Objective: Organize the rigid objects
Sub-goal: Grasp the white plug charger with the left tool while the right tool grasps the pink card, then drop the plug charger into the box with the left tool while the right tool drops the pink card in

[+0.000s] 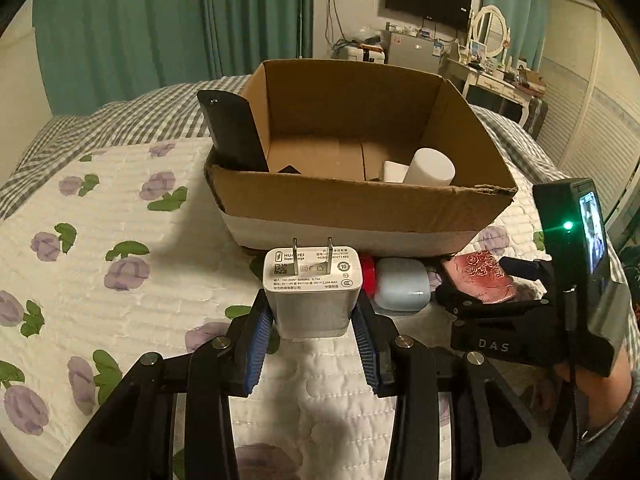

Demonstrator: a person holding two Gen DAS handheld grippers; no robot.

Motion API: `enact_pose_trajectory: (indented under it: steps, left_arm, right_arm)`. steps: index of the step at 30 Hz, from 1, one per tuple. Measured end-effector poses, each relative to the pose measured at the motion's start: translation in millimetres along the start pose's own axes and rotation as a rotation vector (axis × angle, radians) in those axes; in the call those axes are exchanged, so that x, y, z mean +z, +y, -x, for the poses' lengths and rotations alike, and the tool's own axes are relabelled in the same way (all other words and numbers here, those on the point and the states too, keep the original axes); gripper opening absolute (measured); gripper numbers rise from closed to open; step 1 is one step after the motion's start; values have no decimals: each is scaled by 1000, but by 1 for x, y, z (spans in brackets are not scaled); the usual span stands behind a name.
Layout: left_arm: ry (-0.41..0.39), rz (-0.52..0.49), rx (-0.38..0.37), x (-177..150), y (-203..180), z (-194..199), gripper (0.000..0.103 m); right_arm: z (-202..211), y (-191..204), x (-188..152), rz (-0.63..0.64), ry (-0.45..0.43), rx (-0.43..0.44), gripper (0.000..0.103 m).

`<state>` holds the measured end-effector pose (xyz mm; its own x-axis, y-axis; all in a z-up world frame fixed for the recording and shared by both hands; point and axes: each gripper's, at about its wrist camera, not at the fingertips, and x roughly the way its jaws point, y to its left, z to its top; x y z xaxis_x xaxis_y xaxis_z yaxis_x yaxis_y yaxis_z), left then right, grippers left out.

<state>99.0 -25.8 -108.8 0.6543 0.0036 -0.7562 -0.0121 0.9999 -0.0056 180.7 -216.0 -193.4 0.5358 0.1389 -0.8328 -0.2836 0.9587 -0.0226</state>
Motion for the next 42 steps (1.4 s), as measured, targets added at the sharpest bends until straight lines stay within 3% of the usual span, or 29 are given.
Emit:
enact_pose_trajectory:
  steps: [2, 4, 16, 22, 27, 34, 42]
  left_arm:
    - [1, -5, -3, 0, -1, 1, 40]
    - [2, -12, -4, 0, -3, 3, 40]
    - [-8, -22, -2, 7, -11, 23, 40]
    - [-81, -61, -16, 34, -15, 59, 40]
    - [-136, -129, 0, 79, -14, 75, 40]
    - [-70, -168, 4, 131, -14, 25, 40]
    - [-8, -197, -4, 143, -24, -38, 40]
  right_arm:
    - [-1, 1, 0, 7, 8, -10, 89]
    - [2, 4, -1, 19, 1, -11, 74]
    - [57, 8, -21, -1, -103, 19, 72]
    - [122, 5, 6, -18, -244, 36, 72]
    - [171, 12, 46, 12, -365, 26, 72]
    - [186, 7, 94, 13, -462, 29, 72]
    - [154, -2, 107, -13, -445, 57, 72]
